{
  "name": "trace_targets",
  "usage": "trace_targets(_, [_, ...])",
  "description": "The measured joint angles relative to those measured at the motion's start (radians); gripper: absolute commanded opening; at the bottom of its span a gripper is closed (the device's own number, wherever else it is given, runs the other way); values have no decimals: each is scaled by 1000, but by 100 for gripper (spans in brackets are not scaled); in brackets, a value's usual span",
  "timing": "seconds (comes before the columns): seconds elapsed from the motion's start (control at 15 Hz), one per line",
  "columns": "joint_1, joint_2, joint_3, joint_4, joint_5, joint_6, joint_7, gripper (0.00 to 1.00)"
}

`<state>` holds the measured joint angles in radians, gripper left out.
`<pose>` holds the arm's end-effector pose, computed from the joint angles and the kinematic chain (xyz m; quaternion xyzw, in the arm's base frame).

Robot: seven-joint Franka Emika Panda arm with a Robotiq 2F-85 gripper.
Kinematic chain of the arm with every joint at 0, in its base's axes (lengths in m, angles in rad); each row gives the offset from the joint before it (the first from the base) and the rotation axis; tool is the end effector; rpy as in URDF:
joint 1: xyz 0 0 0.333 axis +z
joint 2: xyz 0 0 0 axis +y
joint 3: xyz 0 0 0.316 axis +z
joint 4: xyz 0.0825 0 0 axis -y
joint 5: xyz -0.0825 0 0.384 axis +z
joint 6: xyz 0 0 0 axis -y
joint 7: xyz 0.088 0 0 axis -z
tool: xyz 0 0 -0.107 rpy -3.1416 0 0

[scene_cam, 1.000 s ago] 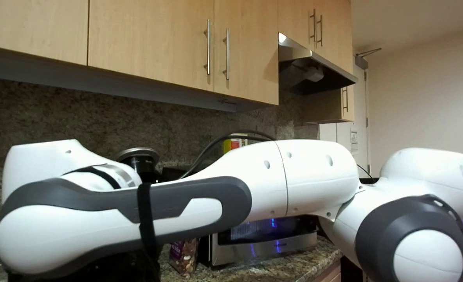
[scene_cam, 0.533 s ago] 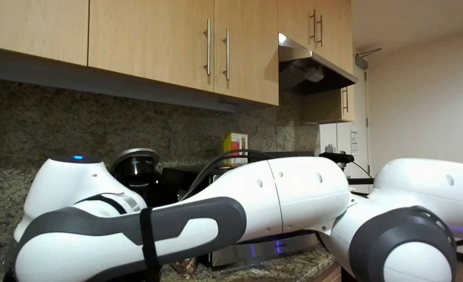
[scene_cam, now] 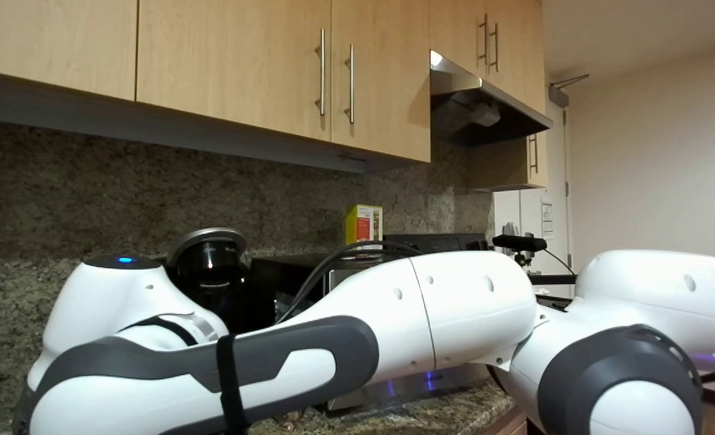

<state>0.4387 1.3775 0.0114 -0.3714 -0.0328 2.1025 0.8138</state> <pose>0.7583 0.3570 0.2560 -0.9682 0.1778 -0.1482 0.0953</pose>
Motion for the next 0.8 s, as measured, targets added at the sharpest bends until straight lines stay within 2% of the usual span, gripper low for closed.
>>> trace_targets(0.07, [0, 2, 0, 0, 0, 0, 2, 97])
trace_targets(0.2, [1, 5, -1, 0, 0, -2, 10, 100])
trace_targets(0.8, [8, 10, -17, 0, 0, -7, 38, 100])
